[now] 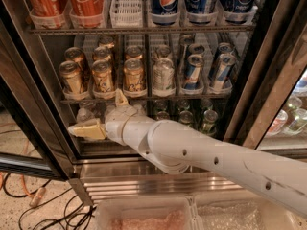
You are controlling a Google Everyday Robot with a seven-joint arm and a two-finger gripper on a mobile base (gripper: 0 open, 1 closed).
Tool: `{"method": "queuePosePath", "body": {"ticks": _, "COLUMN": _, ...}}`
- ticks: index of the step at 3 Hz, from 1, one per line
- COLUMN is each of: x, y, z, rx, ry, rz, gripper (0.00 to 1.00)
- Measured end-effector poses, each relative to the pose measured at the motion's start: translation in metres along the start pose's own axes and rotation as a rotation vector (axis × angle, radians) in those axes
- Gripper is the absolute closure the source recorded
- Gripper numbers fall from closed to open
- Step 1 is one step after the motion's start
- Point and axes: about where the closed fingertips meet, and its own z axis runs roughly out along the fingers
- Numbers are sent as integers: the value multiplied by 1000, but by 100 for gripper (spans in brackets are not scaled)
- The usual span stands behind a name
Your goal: Pick orange can from middle shelf of fridge
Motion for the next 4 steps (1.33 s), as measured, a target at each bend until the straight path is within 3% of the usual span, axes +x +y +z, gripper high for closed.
{"method": "queuePosePath", "body": {"ticks": 3, "x": -6, "y": -14, "z": 15, "rx": 108, "ry": -77, "rz": 6, "gripper": 6}}
{"method": "queuePosePath", "body": {"ticks": 4, "x": -6, "y": -26, "z": 16, "rx": 151, "ry": -88, "rz": 2, "gripper": 20}}
